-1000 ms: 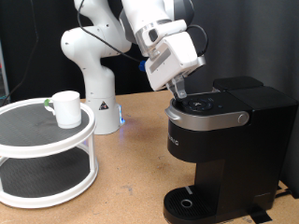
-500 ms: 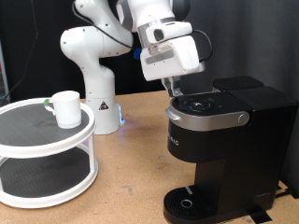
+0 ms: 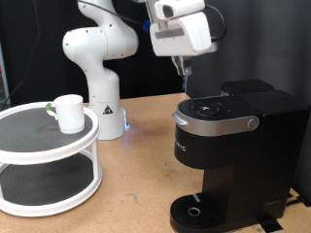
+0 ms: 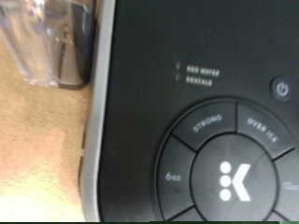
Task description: Make a cup of coffee with the keurig machine
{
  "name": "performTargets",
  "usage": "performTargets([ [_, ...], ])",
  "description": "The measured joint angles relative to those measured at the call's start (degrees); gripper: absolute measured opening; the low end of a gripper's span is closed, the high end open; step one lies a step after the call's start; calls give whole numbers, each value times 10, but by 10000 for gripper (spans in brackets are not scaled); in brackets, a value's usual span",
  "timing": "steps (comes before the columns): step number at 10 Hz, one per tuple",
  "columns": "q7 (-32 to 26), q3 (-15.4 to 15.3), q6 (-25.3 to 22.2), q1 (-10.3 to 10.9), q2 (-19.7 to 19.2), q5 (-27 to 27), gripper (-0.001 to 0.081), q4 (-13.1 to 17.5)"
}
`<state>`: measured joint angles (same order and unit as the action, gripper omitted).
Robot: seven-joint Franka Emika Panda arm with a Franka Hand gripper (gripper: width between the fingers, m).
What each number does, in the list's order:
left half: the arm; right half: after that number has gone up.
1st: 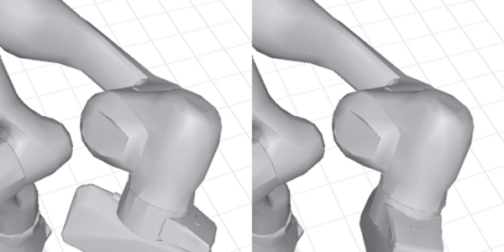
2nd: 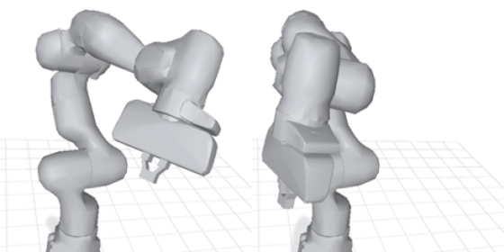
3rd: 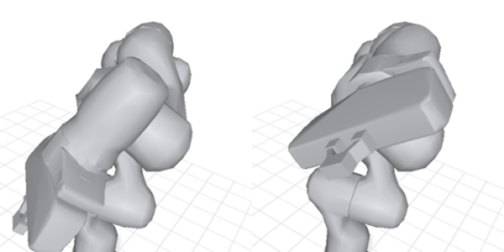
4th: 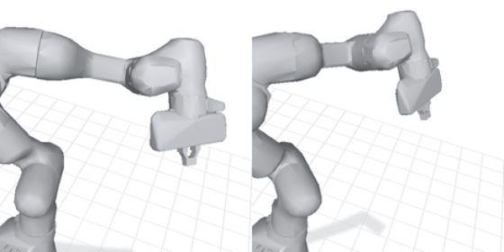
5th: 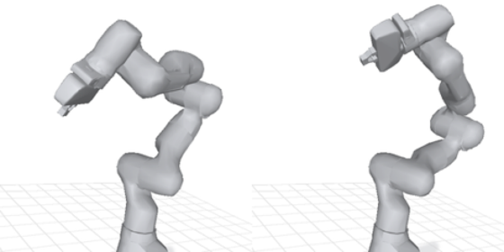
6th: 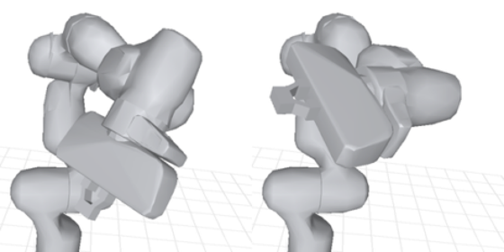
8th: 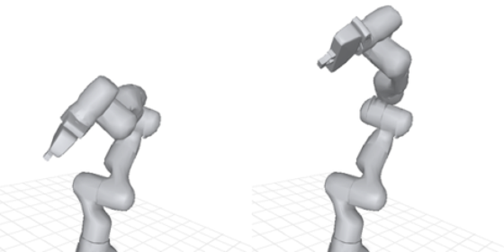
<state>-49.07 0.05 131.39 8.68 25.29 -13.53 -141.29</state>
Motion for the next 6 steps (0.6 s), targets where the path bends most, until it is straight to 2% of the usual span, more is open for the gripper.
performTargets([
  [2, -21, 8, -98, 0, -4, 18, 4, 46],
  [4, -5, 7, -83, -2, -3, 20, 4, 38],
  [6, 0, 11, -142, -14, 4, 34, 4, 37],
])
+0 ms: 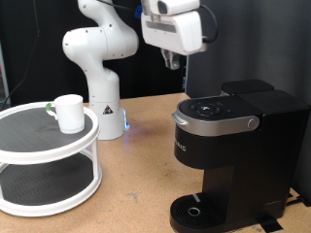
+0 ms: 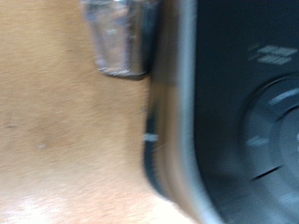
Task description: Make a cup of coffee with the keurig machine
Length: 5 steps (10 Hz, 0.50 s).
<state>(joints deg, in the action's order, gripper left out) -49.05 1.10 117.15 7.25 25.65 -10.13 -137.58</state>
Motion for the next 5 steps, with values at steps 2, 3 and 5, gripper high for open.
performTargets([
  [2, -20, 16, -95, -10, 16, 18, 4, 9],
  [3, -34, 22, -105, -11, 24, 18, 4, 8],
  [5, 15, 18, -71, -14, 25, 6, 4, -1],
])
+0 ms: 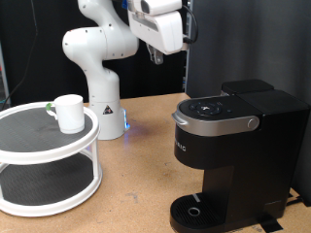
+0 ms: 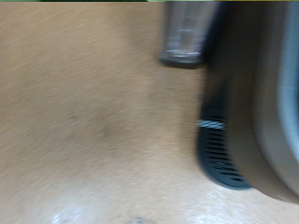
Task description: Make a cup of coffee with the keurig machine
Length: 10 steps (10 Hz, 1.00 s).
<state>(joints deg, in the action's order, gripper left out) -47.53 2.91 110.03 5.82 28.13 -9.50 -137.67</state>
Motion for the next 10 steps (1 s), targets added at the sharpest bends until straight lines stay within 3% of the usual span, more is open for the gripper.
performTargets([
  [3, 127, 0, 89, -17, 22, -62, 4, -44],
  [5, 167, 8, 94, -29, 53, -80, 4, -69],
  [7, 154, 11, 73, -28, 51, -78, 4, -69],
  [10, 98, 51, 15, -29, 78, -79, 4, -73],
])
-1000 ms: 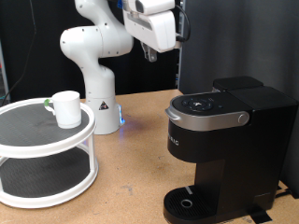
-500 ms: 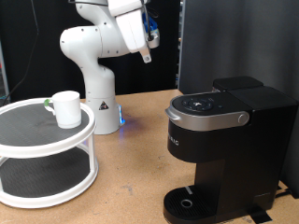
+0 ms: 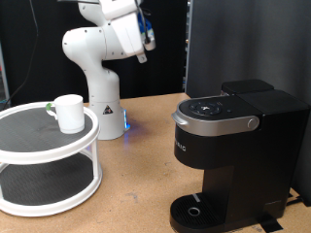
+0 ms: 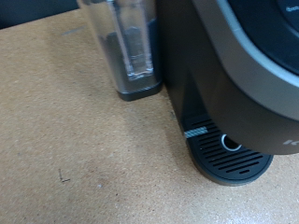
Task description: Make a cup of coffee with the keurig machine
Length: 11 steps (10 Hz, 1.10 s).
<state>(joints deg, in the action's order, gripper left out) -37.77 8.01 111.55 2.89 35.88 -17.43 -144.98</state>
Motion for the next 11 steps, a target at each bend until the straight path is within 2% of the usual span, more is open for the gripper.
performTargets([
  [4, -66, 46, -41, -8, 70, 14, 4, -18],
  [6, -58, 47, -40, -9, 68, 10, 4, -20],
  [8, -58, 62, -37, -16, 79, 1, 4, -31],
  [11, -113, 117, -107, -24, 114, 10, 4, -31],
])
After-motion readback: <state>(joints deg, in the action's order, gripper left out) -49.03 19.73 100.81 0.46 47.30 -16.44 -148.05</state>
